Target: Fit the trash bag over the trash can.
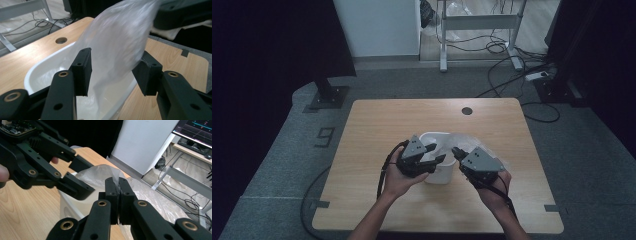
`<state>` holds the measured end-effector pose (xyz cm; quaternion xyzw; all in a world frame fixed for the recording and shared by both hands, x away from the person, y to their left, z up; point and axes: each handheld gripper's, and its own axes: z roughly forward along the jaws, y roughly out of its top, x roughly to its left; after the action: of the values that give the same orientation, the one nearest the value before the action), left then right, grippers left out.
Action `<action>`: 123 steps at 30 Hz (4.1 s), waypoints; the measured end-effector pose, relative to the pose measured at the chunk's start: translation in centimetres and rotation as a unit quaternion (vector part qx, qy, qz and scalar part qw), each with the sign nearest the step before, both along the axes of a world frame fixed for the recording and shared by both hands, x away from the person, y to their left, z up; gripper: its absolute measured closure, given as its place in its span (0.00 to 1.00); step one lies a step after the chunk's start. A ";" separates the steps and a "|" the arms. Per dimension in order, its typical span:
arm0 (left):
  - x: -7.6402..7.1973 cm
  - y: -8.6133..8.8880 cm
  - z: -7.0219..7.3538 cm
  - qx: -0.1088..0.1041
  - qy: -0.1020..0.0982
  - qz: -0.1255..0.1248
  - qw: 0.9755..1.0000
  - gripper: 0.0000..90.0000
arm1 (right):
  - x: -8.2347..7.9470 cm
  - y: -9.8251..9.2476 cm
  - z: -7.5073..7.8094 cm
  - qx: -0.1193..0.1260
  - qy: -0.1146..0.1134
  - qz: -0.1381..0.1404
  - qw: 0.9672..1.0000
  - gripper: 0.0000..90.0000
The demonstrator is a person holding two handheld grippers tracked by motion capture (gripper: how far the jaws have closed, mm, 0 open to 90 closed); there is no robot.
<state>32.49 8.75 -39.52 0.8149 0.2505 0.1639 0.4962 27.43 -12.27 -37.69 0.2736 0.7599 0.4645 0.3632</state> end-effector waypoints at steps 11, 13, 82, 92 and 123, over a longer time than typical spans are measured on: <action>1.2 0.7 -0.4 -0.023 0.027 0.001 0.999 0.96 | -1.0 0.3 0.0 0.009 -0.008 0.011 1.000 0.75; 1.5 1.2 -0.6 -0.031 0.031 0.013 0.999 0.96 | -1.8 0.0 0.2 0.017 -0.018 0.008 1.000 0.70; 1.6 3.4 0.1 -0.073 0.022 0.055 0.996 0.63 | -2.7 -4.8 -3.2 0.062 0.018 -0.019 0.998 0.61; 1.1 3.9 -0.4 -0.077 0.032 0.051 0.995 0.43 | -2.6 -4.8 -3.3 0.063 0.020 -0.018 0.998 0.61; 4.7 2.7 4.1 -0.075 0.024 0.020 0.997 0.42 | -2.8 -5.0 -3.5 0.064 0.020 -0.020 0.998 0.61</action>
<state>37.17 11.44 -35.46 0.7741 0.2904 0.1347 0.5462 24.65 -17.24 -41.22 0.3204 0.7303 0.4990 0.3391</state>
